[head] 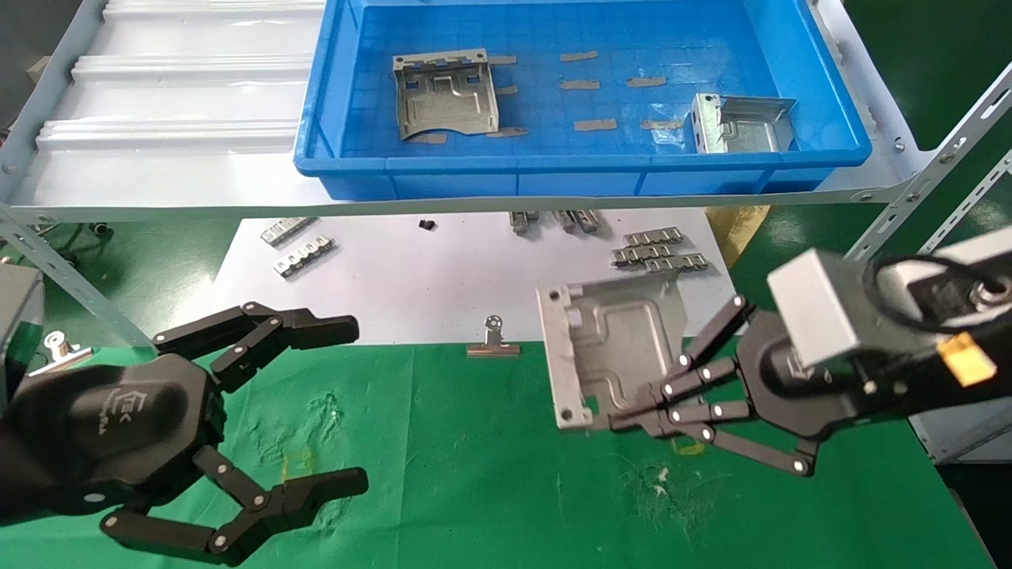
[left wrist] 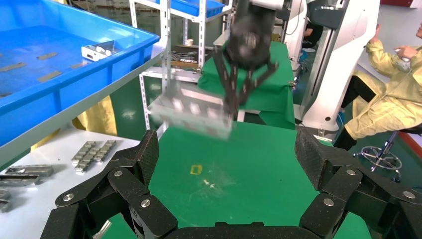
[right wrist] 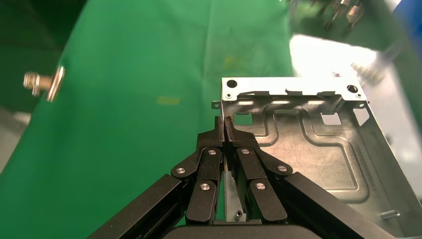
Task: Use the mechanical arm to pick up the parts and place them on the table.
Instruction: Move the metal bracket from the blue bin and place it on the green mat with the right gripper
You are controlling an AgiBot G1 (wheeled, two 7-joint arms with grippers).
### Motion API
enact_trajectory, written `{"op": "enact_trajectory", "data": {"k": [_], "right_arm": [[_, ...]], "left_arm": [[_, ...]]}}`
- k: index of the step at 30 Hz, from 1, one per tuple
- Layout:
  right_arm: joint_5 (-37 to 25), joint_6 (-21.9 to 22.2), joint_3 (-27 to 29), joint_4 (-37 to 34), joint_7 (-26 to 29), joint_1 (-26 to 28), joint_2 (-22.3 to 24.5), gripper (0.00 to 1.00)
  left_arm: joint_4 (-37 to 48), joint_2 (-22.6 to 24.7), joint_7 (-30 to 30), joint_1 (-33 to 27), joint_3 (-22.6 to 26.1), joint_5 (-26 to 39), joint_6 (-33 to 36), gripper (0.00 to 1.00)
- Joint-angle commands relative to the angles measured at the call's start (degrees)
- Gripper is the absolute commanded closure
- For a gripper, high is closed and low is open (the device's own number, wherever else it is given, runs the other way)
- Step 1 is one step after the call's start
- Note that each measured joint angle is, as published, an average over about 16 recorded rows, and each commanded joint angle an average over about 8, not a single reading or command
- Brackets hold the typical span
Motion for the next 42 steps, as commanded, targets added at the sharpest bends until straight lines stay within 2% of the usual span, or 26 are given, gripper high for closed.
{"op": "enact_trajectory", "data": {"k": [1, 8, 15, 24, 39, 41, 42], "right_arm": [[-0.9, 0.1, -3.1, 0.5, -0.8, 0.0, 0.9, 1.00], [-4.7, 0.9, -9.7, -4.6, -7.0, -2.0, -0.6, 1.00], [-7.8, 2.3, -13.0, -13.9, -14.1, -4.8, -4.6, 1.00], [-8.0, 6.3, -12.9, -25.3, -23.9, -9.1, -9.4, 1.00], [-6.6, 7.0, -12.2, -36.8, -29.9, -12.2, -13.4, 1.00], [-6.7, 7.2, -12.2, -37.8, -30.0, -12.4, -13.9, 0.90], [-6.7, 7.2, -12.2, -38.2, -30.0, -12.4, -14.1, 0.77]], "left_arm": [[0.0, 0.0, 0.0, 0.0, 0.0, 0.0, 0.0, 0.00], [0.0, 0.0, 0.0, 0.0, 0.0, 0.0, 0.0, 0.00], [0.0, 0.0, 0.0, 0.0, 0.0, 0.0, 0.0, 0.00], [0.0, 0.0, 0.0, 0.0, 0.0, 0.0, 0.0, 0.00], [0.0, 0.0, 0.0, 0.0, 0.0, 0.0, 0.0, 0.00], [0.0, 0.0, 0.0, 0.0, 0.0, 0.0, 0.0, 0.00], [0.0, 0.0, 0.0, 0.0, 0.0, 0.0, 0.0, 0.00]]}}
